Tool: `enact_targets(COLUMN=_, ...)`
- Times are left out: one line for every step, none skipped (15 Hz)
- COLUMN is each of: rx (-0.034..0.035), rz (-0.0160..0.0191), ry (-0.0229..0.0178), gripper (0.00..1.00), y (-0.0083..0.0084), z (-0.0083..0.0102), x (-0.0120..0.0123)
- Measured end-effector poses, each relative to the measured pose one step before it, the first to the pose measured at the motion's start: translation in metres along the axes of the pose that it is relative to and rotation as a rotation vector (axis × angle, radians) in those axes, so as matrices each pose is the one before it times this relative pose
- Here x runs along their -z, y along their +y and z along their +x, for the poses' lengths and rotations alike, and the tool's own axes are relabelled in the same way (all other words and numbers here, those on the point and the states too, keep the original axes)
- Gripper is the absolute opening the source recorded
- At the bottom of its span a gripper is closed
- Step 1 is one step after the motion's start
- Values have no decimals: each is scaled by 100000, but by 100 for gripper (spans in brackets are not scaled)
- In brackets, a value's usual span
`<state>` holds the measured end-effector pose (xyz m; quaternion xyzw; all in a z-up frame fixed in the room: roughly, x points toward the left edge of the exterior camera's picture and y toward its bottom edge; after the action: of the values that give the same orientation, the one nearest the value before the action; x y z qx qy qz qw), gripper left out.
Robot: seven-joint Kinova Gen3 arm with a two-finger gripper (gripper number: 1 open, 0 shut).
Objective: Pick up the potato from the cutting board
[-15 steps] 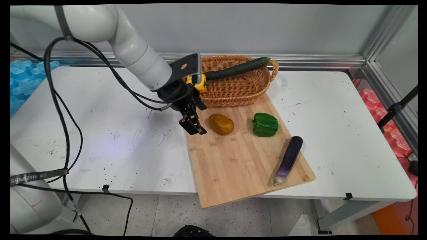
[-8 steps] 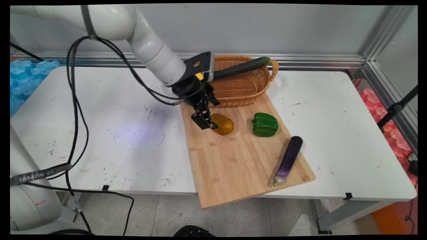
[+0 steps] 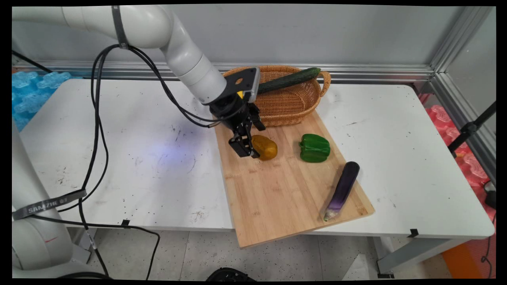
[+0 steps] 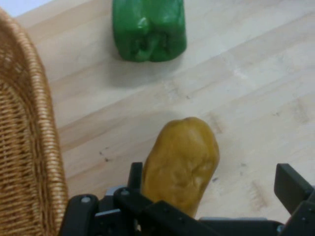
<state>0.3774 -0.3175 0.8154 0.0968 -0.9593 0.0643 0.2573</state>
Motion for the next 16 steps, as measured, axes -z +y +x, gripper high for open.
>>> enact_targets(rx=-1148, rz=-700, ry=-257, gripper=100, y=-77, z=-96, x=-240)
enact_targets(rx=-753, rz=-389, ry=-166, gripper=100, y=-53, z=-59, x=-155)
enact_targets(rx=-1056, rz=-528, ry=-254, gripper=100, y=-86, z=-95, x=-259)
enact_targets(rx=-1137, rz=-445, ry=-297, gripper=100, y=-120, z=-124, x=-318)
enact_targets(rx=-1049, rz=-345, ry=-324, gripper=100, y=-120, z=-130, x=-308)
enact_targets(rx=-813, rz=-155, ry=-216, gripper=100, y=-126, z=-105, x=-268)
enact_targets(rx=-522, rz=-92, ry=-166, gripper=100, y=-79, z=-74, x=-179)
enact_targets(rx=-791, rz=-103, ry=-284, gripper=100, y=-148, z=-152, x=-321)
enact_targets(rx=-615, rz=-65, ry=-199, gripper=100, y=-125, z=-119, x=-261)
enact_targets(rx=-763, rz=-58, ry=-196, gripper=100, y=-159, z=-98, x=-290)
enact_targets(rx=-532, rz=7, ry=-141, gripper=100, y=-109, z=-114, x=-223)
enact_targets(rx=-635, rz=-36, ry=-144, gripper=100, y=-132, z=-104, x=-253)
enact_targets(rx=-630, rz=-103, ry=-157, gripper=100, y=-115, z=-95, x=-233)
enact_targets(rx=-462, rz=-40, ry=-99, gripper=100, y=-67, z=-84, x=-180)
enact_targets(rx=-269, rz=-12, ry=-33, gripper=100, y=-48, z=-49, x=-105)
enact_targets(rx=-350, rz=-31, ry=-1, gripper=0, y=-60, z=-93, x=-154)
